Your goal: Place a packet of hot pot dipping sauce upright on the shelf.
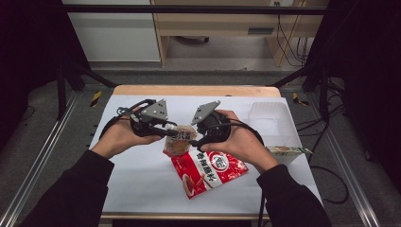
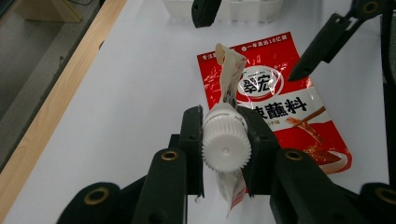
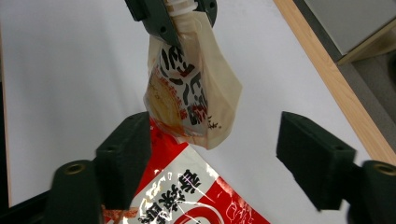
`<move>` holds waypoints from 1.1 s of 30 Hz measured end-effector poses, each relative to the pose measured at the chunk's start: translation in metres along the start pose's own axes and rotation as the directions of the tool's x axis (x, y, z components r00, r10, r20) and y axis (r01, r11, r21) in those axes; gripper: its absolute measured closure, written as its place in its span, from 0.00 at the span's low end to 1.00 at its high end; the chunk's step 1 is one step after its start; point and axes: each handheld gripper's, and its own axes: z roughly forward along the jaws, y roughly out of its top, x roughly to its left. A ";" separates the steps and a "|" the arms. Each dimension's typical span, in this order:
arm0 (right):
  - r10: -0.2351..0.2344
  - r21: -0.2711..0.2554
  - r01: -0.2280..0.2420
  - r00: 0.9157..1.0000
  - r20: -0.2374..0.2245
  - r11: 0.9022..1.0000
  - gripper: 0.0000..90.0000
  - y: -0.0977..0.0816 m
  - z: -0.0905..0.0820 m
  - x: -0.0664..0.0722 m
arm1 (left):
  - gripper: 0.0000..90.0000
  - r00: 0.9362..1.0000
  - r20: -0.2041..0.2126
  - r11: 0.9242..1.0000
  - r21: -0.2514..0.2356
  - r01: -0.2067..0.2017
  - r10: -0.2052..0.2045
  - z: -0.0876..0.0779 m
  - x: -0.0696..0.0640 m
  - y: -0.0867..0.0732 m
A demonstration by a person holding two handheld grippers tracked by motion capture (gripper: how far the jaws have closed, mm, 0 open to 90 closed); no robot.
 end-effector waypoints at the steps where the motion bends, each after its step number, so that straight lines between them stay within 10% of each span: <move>1: -0.008 0.006 0.008 1.000 -0.003 1.000 0.34 0.001 0.001 -0.001 | 0.81 1.000 0.003 1.000 0.000 -0.004 0.004 0.000 0.000 0.000; 17: -0.089 0.074 0.093 0.994 -0.056 0.993 0.59 0.009 0.011 -0.001 | 0.81 0.998 0.041 0.999 -0.010 -0.048 0.049 0.003 -0.011 0.008; 22: -0.105 0.098 0.114 0.990 -0.089 0.989 0.82 0.011 0.013 0.002 | 0.81 0.997 0.045 0.998 -0.008 -0.057 0.057 0.003 -0.011 0.008; 33: -0.075 0.141 0.089 0.992 -0.101 0.986 1.00 0.016 0.008 0.004 | 0.80 0.999 0.027 0.999 -0.036 -0.025 0.026 0.006 -0.011 0.002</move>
